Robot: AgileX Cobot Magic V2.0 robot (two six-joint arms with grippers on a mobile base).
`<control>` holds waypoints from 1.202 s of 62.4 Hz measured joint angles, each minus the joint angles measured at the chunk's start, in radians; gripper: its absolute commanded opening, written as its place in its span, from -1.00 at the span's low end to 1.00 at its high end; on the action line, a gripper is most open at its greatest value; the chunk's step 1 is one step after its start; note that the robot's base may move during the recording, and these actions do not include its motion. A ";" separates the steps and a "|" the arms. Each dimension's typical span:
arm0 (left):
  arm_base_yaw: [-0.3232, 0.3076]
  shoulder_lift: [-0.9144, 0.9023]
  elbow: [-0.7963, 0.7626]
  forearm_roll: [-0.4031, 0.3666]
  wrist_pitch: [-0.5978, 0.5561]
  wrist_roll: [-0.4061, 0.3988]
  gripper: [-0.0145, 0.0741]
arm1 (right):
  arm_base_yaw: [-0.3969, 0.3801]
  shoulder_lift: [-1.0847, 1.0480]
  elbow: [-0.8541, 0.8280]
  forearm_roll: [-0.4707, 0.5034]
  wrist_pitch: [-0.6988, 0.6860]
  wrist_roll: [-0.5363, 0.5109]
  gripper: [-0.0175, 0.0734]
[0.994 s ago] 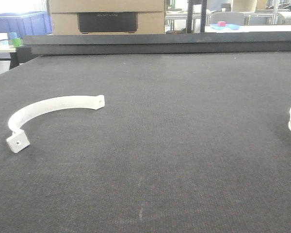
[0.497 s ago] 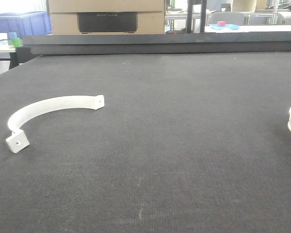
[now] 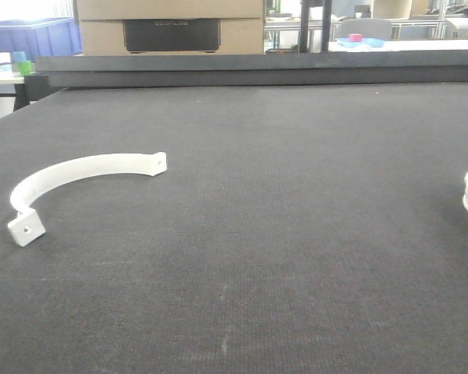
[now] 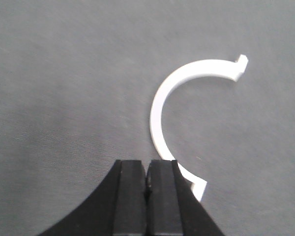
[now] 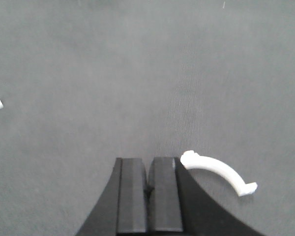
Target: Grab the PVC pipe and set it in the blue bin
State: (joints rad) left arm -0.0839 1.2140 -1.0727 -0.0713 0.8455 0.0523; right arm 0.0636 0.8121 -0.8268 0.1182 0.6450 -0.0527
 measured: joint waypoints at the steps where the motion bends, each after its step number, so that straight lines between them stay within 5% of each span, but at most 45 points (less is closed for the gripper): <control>1: -0.002 0.006 0.000 -0.004 0.000 0.000 -0.92 | 0.000 0.010 0.000 0.000 0.000 0.000 -0.98; 33: -0.009 0.053 -0.002 -0.030 0.004 0.000 -0.92 | 0.000 0.426 -0.005 0.030 -0.113 0.029 -0.95; 43: -0.009 0.053 -0.002 -0.030 0.004 0.000 -0.92 | 0.000 0.549 -0.109 0.020 -0.048 0.113 -0.95; 57: -0.009 0.053 -0.002 -0.030 -0.003 0.000 -0.92 | 0.002 0.730 -0.326 -0.168 0.180 0.398 -0.95; 75: -0.009 0.053 -0.002 -0.030 -0.014 0.000 -0.92 | 0.002 0.851 -0.418 -0.175 0.286 0.472 -0.95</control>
State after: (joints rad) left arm -0.0925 1.2672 -1.0743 -0.1018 0.8317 0.0523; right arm 0.0651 1.6633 -1.2446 -0.0563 0.9311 0.4194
